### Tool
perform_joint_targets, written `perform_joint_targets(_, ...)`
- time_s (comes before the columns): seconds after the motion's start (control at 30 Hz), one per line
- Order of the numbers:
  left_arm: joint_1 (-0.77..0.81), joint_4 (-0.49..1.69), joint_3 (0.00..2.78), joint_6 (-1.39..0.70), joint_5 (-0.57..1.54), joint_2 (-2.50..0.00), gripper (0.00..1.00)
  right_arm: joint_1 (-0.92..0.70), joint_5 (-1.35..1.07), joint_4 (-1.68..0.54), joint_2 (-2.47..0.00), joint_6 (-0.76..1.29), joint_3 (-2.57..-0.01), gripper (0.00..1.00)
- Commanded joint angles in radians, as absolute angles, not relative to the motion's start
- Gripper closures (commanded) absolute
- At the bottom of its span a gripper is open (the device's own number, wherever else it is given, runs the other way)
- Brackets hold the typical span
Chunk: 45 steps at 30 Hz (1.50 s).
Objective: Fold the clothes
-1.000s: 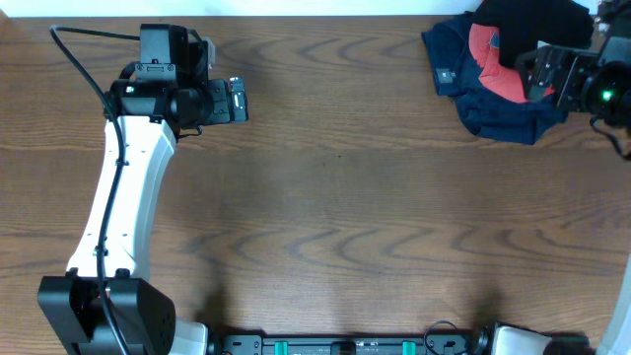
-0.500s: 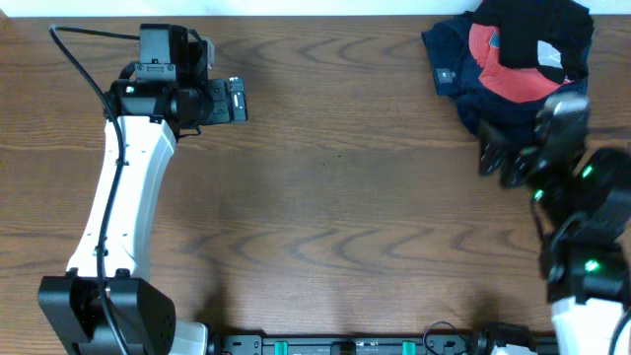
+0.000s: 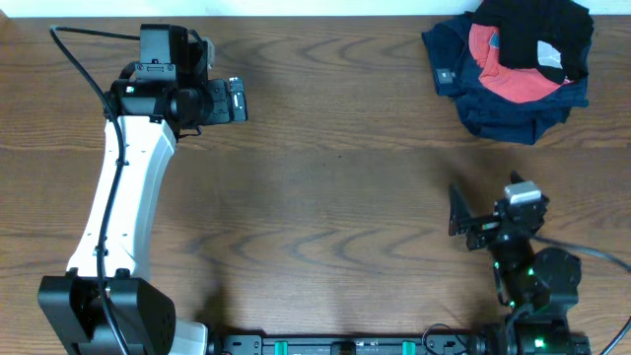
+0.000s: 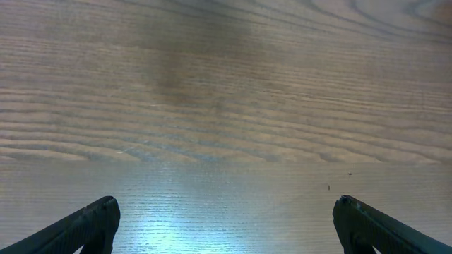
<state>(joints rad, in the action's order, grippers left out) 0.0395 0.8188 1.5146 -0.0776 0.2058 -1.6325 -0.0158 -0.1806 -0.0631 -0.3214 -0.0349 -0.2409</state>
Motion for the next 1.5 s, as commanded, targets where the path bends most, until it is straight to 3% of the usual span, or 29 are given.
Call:
perform_joint_targets(0.0,0.036,0.822,1.509,-0.068,0.204,-1.646,0.02,-0.028,-0.158,-0.063,-0.237,-0.042,-0.170,0.01)
perform_joint_targets(0.7,0.036,0.822,1.509,-0.068,0.204,-1.646,0.02,-0.027,-0.160,-0.056,-0.006,-0.042,-0.005,0.01)
perform_joint_targets(1.47,0.036,0.822,1.509,-0.068,0.204,-1.646,0.02,-0.027,-0.161,-0.059,-0.007,-0.042,-0.006,0.01)
